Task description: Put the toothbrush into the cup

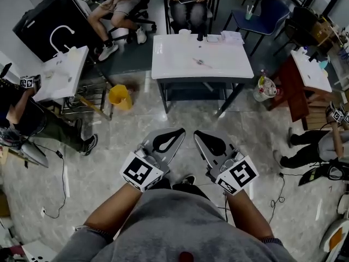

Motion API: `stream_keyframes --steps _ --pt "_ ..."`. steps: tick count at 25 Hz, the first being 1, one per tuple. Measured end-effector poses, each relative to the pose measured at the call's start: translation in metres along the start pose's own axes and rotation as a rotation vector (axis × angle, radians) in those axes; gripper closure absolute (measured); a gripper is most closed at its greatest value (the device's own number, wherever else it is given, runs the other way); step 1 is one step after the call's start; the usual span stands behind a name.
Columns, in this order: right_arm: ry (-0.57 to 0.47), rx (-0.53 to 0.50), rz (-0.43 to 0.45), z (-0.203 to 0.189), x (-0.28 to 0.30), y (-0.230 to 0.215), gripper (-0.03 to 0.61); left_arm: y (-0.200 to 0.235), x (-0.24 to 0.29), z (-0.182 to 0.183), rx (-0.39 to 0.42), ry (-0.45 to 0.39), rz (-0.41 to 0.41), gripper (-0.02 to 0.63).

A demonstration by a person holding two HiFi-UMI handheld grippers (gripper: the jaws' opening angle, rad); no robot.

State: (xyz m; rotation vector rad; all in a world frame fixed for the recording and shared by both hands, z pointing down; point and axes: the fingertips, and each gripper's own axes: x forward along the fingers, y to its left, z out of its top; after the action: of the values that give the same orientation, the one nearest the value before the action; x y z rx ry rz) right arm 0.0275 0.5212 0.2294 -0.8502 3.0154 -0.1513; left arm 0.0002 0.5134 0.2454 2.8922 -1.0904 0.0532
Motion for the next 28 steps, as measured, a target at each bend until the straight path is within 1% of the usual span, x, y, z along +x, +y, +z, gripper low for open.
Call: stream_keyframes --steps 6,12,25,28 --pt "-0.002 0.003 0.003 0.0 0.004 -0.008 0.566 0.005 0.008 0.003 -0.001 -0.012 -0.001 0.606" --pt "0.012 -0.002 -0.01 -0.001 0.024 -0.028 0.566 0.029 0.024 0.001 -0.005 -0.018 -0.031 0.606" --pt "0.037 -0.004 -0.08 -0.004 0.093 -0.089 0.566 0.115 0.062 0.0 -0.013 -0.021 -0.108 0.606" --pt "0.04 -0.004 -0.094 -0.003 0.11 -0.101 0.566 0.135 0.068 0.0 -0.026 -0.016 -0.126 0.606"
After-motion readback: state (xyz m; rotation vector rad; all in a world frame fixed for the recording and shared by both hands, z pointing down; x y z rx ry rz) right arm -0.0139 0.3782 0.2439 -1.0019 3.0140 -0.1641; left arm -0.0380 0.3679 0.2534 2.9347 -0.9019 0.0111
